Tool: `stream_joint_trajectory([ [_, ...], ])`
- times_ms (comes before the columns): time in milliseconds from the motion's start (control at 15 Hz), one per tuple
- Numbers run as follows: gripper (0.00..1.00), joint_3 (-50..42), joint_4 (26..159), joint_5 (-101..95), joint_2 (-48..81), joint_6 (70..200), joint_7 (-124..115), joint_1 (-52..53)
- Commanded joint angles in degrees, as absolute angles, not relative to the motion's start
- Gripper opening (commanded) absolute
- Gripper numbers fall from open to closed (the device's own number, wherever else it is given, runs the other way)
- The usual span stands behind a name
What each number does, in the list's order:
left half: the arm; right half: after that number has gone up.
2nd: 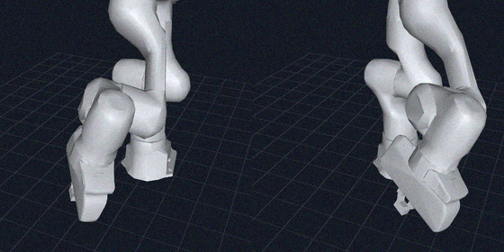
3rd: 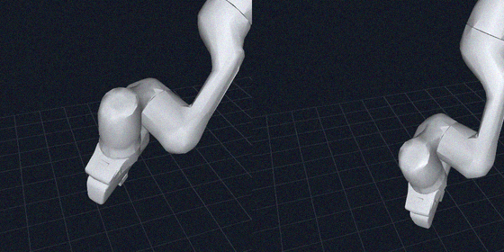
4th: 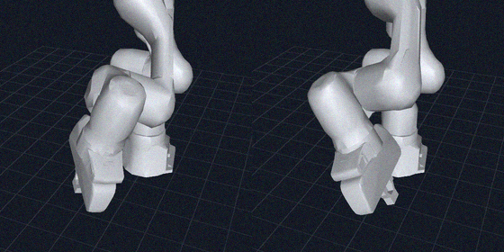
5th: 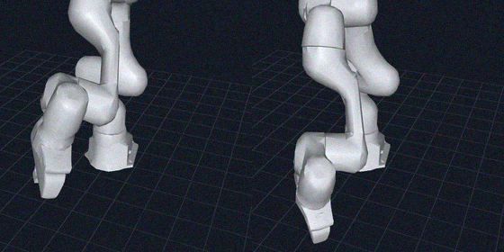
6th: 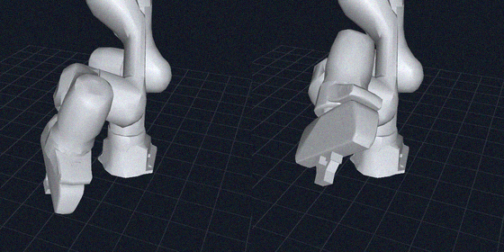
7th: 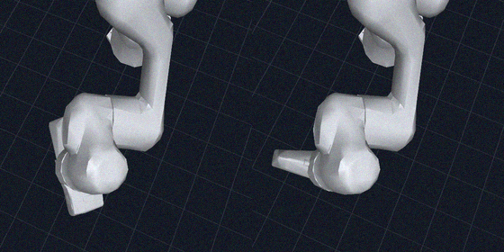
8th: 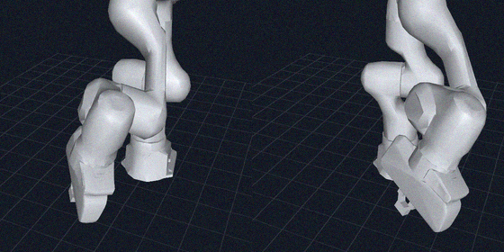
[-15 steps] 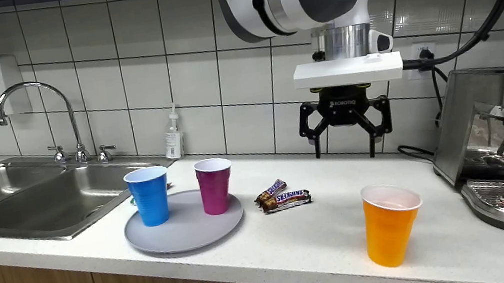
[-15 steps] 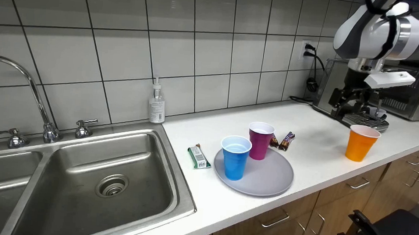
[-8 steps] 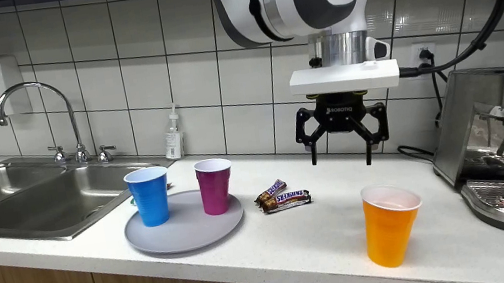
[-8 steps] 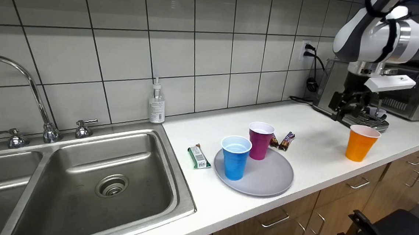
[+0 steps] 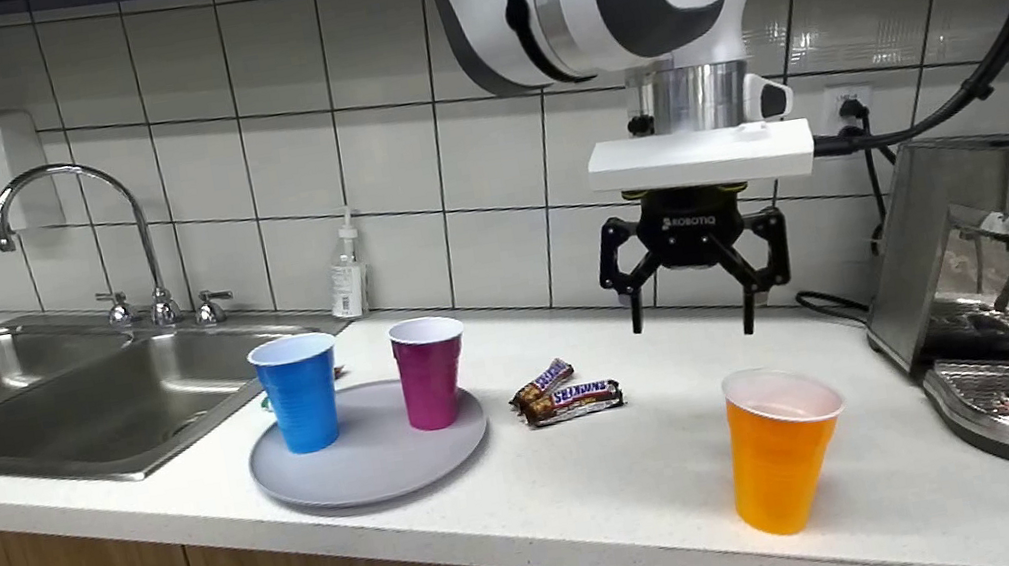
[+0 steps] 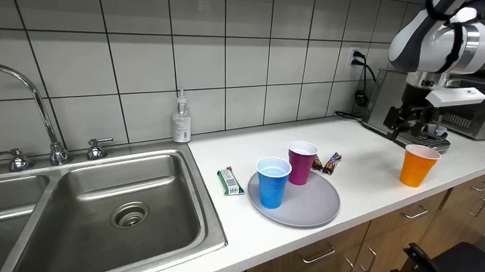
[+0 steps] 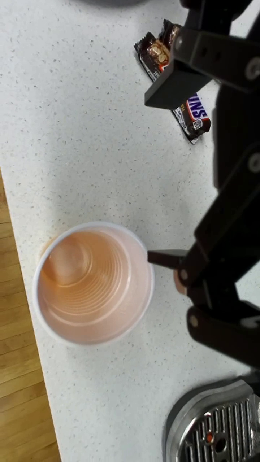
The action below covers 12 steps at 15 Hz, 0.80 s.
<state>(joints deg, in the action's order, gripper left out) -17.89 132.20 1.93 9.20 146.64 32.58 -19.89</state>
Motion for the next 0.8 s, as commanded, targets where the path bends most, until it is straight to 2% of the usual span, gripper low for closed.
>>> stream_joint_trajectory([
  [0, 1.0, -17.4, 132.3, 1.3, 9.2, 147.1, 34.3, -21.6],
  [733, 1.0, -17.1, 131.6, 1.5, 12.2, 148.7, 36.0, -22.8],
])
